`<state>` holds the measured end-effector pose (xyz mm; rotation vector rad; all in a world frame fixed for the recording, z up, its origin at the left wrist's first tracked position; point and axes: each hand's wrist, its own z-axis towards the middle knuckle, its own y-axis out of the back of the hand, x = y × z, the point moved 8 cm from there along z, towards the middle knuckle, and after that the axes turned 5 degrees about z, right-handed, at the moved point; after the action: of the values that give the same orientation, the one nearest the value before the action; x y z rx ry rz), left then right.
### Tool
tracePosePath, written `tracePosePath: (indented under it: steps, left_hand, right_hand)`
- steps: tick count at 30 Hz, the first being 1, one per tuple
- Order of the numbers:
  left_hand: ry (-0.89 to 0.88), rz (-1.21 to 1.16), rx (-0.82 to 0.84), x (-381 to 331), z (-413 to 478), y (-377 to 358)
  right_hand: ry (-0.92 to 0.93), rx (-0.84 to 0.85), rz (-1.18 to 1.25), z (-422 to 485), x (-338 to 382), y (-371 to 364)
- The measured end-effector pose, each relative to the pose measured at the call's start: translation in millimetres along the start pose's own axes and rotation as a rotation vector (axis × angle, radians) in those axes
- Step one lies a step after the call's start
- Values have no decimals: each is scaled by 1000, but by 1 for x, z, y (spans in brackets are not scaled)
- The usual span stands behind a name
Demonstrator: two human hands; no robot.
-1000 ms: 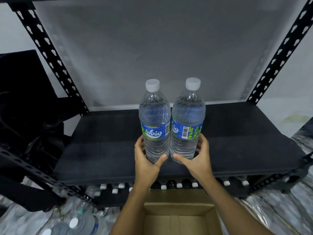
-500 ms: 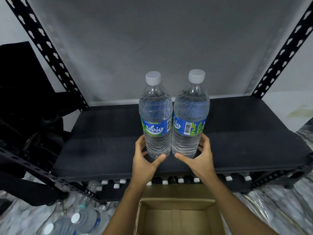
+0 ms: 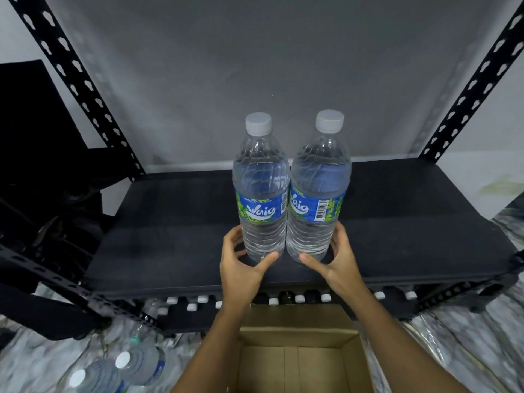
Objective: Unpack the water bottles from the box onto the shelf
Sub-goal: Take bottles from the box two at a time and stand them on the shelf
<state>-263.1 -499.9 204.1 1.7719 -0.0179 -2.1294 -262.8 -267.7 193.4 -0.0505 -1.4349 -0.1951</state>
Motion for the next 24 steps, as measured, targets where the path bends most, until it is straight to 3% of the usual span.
tracePosePath:
  steps: [10,20,24]
  left_hand:
    - [2,-20,126,2,3,-8]
    - [9,4,146,4,4,-7]
    - [14,13,157,4,5,-6]
  right_hand:
    - [2,-228,-76,-3,7,4]
    - [41,-32,2,-4,8,5]
    - [20,-87,-8,-1,12,-6]
